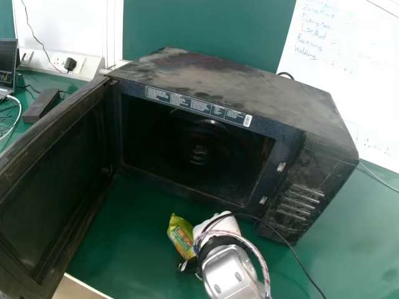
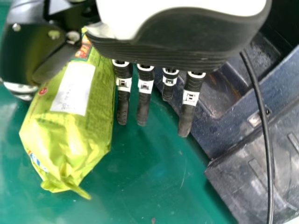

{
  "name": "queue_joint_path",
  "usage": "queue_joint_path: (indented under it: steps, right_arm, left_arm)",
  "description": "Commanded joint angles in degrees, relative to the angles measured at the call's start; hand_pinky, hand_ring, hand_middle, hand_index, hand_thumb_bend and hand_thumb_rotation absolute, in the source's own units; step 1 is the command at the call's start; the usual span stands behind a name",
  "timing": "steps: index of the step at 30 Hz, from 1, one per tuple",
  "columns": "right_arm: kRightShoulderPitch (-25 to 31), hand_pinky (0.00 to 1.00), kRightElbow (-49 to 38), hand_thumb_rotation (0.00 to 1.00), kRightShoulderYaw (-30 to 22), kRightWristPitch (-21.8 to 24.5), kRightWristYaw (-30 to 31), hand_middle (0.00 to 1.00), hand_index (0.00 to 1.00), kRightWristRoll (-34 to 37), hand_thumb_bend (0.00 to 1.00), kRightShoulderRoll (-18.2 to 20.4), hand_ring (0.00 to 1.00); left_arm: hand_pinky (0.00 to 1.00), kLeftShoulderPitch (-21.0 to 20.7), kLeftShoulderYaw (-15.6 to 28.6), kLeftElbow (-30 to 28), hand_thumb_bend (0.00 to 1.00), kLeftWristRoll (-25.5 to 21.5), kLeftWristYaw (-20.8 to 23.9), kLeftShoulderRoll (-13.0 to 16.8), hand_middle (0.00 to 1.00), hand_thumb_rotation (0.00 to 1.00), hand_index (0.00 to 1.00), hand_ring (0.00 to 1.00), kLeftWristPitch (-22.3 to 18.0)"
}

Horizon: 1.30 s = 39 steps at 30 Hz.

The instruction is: Put biscuit inside oven

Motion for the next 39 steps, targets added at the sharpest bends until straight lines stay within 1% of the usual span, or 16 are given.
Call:
queue_joint_path:
  steps: [1, 2, 4, 6, 8, 10, 11, 12, 15, 17, 19, 25, 32, 37, 38, 39]
  right_arm:
    - [3.7, 0.59, 1.7, 0.21, 0.1, 0.5, 0.7, 0.79, 0.75, 1.7, 0.74, 0.5, 0.69]
    - [4.1, 0.58, 1.6, 0.18, 0.0, 0.8, 0.3, 0.78, 0.74, 2.0, 0.73, 0.6, 0.68]
    - [4.8, 0.57, 1.3, 0.19, -0.1, 0.9, 0.0, 0.77, 0.75, 2.5, 0.7, 0.6, 0.67]
    - [5.4, 0.53, 1.3, 0.18, -0.3, 1.3, -0.5, 0.74, 0.73, 3.0, 0.66, 0.8, 0.63]
    - [6.3, 0.51, 1.5, 0.15, -1.0, 3.0, -0.9, 0.7, 0.72, 2.8, 0.65, 2.0, 0.59]
    - [7.8, 0.45, 1.5, 0.07, -2.2, 6.1, -2.8, 0.59, 0.71, 2.3, 0.69, 4.0, 0.49]
    - [8.8, 0.42, 1.3, 0.03, -2.8, 7.5, -4.4, 0.54, 0.71, 2.4, 0.63, 4.9, 0.45]
    - [9.6, 0.37, 1.0, 0.01, -3.3, 8.7, -6.2, 0.5, 0.71, 2.6, 0.59, 5.5, 0.39]
    - [11.6, 0.26, 0.1, 0.0, -4.1, 10.4, -11.0, 0.48, 0.7, 3.7, 0.57, 6.2, 0.29]
    - [12.0, 0.2, 0.2, 0.0, -4.0, 10.5, -12.3, 0.47, 0.7, 3.8, 0.57, 6.2, 0.24]
    - [12.3, 0.18, 0.1, 0.0, -4.0, 10.5, -13.2, 0.47, 0.69, 4.1, 0.57, 6.1, 0.23]
    - [12.8, 0.16, -1.0, 0.0, -3.9, 10.3, -14.6, 0.47, 0.7, 4.7, 0.57, 5.8, 0.21]
    - [13.6, 0.12, -3.1, 0.0, -4.6, 10.5, -16.5, 0.47, 0.67, 6.0, 0.57, 5.9, 0.19]
    - [13.3, 0.08, -6.0, 0.0, -5.8, 10.4, -18.0, 0.47, 0.62, 8.1, 0.57, 5.7, 0.16]
    - [13.3, 0.08, -6.5, 0.0, -6.2, 10.7, -18.9, 0.47, 0.56, 8.5, 0.55, 5.9, 0.16]
    - [13.3, 0.08, -6.9, 0.0, -6.6, 11.0, -19.7, 0.47, 0.52, 8.7, 0.54, 6.2, 0.16]
  left_arm:
    - [0.78, 0.7, 0.3, 0.0, 0.78, -0.4, 0.1, 0.6, 0.83, 0.84, 0.9, 0.81, -0.3]
    - [0.78, 0.6, 0.4, 0.0, 0.78, -0.5, -0.1, 0.6, 0.83, 0.83, 0.9, 0.81, -0.2]
    - [0.79, 0.5, 0.4, 0.1, 0.77, -0.5, -0.3, 0.7, 0.83, 0.83, 0.9, 0.81, -0.1]
    - [0.79, 0.5, 0.5, 0.1, 0.77, -0.7, -0.4, 0.7, 0.83, 0.83, 0.9, 0.81, 0.0]
    - [0.79, 0.5, 0.5, 0.2, 0.77, -0.7, -0.7, 0.8, 0.83, 0.83, 0.9, 0.81, 0.0]
    - [0.79, 0.5, 0.5, 0.1, 0.77, -0.6, -0.5, 0.8, 0.83, 0.83, 0.9, 0.81, -0.2]
    - [0.79, 0.5, 0.5, 0.1, 0.77, -0.6, -0.4, 0.8, 0.83, 0.83, 0.9, 0.81, -0.2]
    - [0.79, 0.5, 0.4, 0.1, 0.77, -0.5, -0.3, 0.8, 0.83, 0.83, 0.9, 0.81, -0.2]
    - [0.79, 0.5, 0.3, 0.0, 0.78, -0.4, -0.2, 0.8, 0.83, 0.83, 0.9, 0.82, -0.3]
    - [0.79, 0.5, 0.3, 0.0, 0.78, -0.4, -0.2, 0.8, 0.83, 0.84, 0.9, 0.81, -0.3]
    - [0.79, 0.5, 0.3, 0.0, 0.77, -0.4, -0.2, 0.7, 0.83, 0.83, 0.9, 0.81, -0.3]
    - [0.79, 0.4, 0.3, 0.1, 0.79, -0.4, -0.4, 0.8, 0.84, 0.83, 0.9, 0.82, -0.2]
    - [0.79, 0.4, 0.3, 0.2, 0.78, -0.4, 0.0, 0.7, 0.83, 0.83, 0.9, 0.82, -0.1]
    - [0.79, 0.3, 0.5, 0.1, 0.77, -0.7, -0.5, 0.6, 0.83, 0.83, 0.9, 0.82, -0.1]
    - [0.79, 0.4, 0.4, 0.1, 0.77, -0.6, -0.5, 0.7, 0.83, 0.83, 0.9, 0.82, -0.2]
    - [0.79, 0.4, 0.4, 0.1, 0.77, -0.5, -0.4, 0.7, 0.83, 0.83, 0.9, 0.82, -0.3]
